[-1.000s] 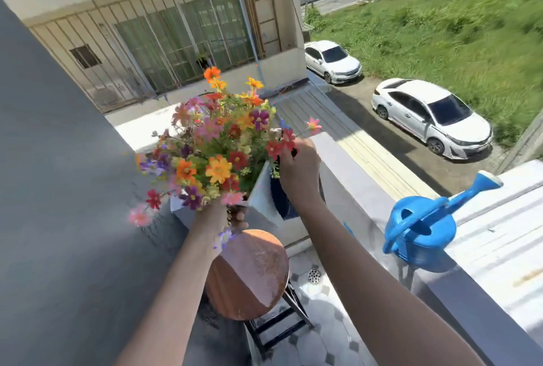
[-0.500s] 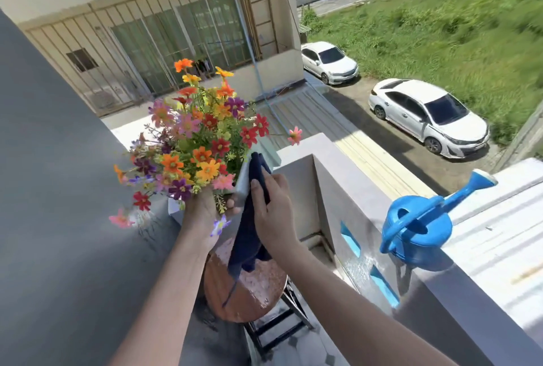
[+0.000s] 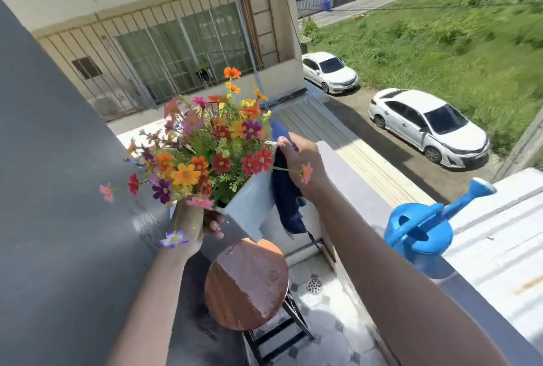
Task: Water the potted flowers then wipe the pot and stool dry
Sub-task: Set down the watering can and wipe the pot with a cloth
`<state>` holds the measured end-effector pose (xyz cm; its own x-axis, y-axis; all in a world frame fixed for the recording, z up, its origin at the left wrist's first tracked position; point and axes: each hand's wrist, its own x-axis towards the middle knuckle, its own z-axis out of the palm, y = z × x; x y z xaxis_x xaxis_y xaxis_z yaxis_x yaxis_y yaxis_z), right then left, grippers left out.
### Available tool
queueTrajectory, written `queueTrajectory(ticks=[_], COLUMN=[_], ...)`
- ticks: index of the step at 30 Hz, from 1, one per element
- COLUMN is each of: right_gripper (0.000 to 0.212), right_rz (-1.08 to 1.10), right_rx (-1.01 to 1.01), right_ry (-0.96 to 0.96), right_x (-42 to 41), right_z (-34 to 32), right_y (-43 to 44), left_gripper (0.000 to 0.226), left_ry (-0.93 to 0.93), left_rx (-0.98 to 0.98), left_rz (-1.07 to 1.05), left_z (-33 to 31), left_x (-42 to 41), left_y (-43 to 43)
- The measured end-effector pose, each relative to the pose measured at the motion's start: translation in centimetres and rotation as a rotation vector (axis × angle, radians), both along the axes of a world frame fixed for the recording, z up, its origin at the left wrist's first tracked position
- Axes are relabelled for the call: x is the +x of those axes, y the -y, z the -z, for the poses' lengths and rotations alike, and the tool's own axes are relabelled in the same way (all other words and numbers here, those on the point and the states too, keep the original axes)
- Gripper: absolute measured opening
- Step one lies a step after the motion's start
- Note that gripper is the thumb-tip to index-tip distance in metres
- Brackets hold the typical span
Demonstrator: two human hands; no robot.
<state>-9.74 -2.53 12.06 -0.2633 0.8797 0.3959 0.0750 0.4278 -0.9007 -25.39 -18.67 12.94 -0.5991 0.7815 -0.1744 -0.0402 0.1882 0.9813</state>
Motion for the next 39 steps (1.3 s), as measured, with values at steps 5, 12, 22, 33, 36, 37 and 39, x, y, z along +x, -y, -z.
queueTrajectory(ticks=[5, 12, 22, 33, 36, 37, 39], right_gripper=[0.035, 0.037, 0.011, 0.033, 0.032, 0.032, 0.029], right_rz=[-0.343, -0.35, -0.269, 0.123, 0.113, 0.101, 0.082], right_rx=[-0.549, -0.701, -0.716, -0.466, -0.394, -0.371, -0.329], right_ry=[-0.06, -0.003, -0.007, -0.19, -0.144, -0.135, -0.117], right_x=[1.2, 1.5, 0.6, -3.2, -3.7, -3.9, -4.1], right_z=[-0.9, -1.3, -0.5, 1.3, 1.2, 1.2, 1.4], right_y=[-0.5, -0.4, 1.2, 3.2, 4.1, 4.5, 5.5], left_gripper=[0.032, 0.037, 0.045, 0.033, 0.019, 0.017, 0.033], left_ry=[0.142, -0.058, -0.01, -0.143, -0.133, -0.226, -0.294], left_rx=[0.079, -0.162, -0.214, -0.097, -0.131, -0.123, -0.167], left_rz=[0.106, 0.089, -0.12, -0.322, -0.062, -0.019, -0.056], left_z=[0.3, 0.6, -0.7, 0.5, 0.9, 1.1, 1.1], left_x=[-3.4, -2.9, -3.6, 0.4, 3.2, 3.6, 3.9], left_y=[1.4, 0.5, -1.0, -1.4, -1.4, -1.5, -1.8])
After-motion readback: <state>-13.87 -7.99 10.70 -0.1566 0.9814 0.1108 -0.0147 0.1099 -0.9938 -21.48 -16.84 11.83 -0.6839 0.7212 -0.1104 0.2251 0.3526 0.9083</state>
